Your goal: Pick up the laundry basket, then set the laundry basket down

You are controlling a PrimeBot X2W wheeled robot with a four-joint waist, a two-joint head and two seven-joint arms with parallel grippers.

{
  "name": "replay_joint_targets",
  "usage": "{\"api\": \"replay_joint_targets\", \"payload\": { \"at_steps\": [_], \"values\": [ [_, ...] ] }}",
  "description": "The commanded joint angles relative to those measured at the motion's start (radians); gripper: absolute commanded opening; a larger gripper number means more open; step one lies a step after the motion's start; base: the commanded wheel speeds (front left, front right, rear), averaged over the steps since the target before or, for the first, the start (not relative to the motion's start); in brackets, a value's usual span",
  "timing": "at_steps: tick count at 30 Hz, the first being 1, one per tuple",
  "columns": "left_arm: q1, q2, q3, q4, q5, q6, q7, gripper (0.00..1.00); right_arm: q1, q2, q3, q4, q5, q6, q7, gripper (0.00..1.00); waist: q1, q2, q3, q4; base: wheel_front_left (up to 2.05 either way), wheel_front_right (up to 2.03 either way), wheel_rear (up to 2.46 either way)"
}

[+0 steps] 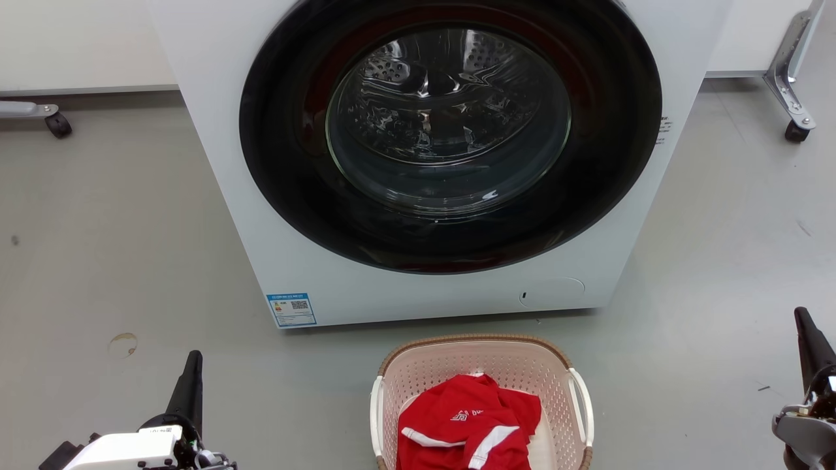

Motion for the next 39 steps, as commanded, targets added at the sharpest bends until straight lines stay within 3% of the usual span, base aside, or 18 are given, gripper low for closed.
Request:
{"api": "replay_joint_targets", "payload": {
  "at_steps": [1,5,6,12,15,26,39],
  "values": [
    [-0.055,0.012,0.031,-0.030,-0.006,-0.010,0.007,0.00,-0.048,-0.029,0.018,-0.031,0.006,0.005,0.006,0.00,0.0000,0.0000,0.000,0.000,0.00,0.00,0.00],
    [-0.055,0.012,0.031,-0.030,-0.006,-0.010,0.007,0.00,-0.048,-0.029,0.018,-0.031,0.006,0.005,0.006,0.00,0.0000,0.0000,0.000,0.000,0.00,0.00,0.00],
    [0.000,0.000,0.000,0.000,0.000,0.000,0.000,1.00,0.000,0.000,0.000,0.000,0.000,0.000,0.000,1.00,0.0000,0.0000,0.000,0.000,0.00,0.00,0.00],
    [0.019,-0.009,-0.008,0.024,0.001,0.001,-0.008,1.00,0.022,0.020,0.003,0.017,0.000,-0.001,-0.004,1.00,0.0001,0.0000,0.001,0.000,0.00,0.00,0.00],
    [0.020,-0.008,-0.017,0.018,0.002,0.001,-0.020,1.00,0.027,0.019,0.003,0.005,-0.001,-0.001,-0.010,1.00,0.0022,0.0000,-0.001,0.001,0.00,0.00,0.00],
    [0.024,-0.006,-0.041,0.003,0.021,0.000,-0.052,1.00,0.040,0.001,0.024,-0.030,-0.032,0.000,-0.040,1.00,0.0000,0.0000,0.001,0.002,0.00,0.00,0.00],
    [0.024,-0.004,-0.060,-0.002,0.126,-0.001,-0.090,1.00,0.042,-0.043,0.064,-0.061,-0.186,0.000,-0.090,1.00,0.0000,0.0000,0.001,0.004,0.00,0.00,0.00]
  ]
}}
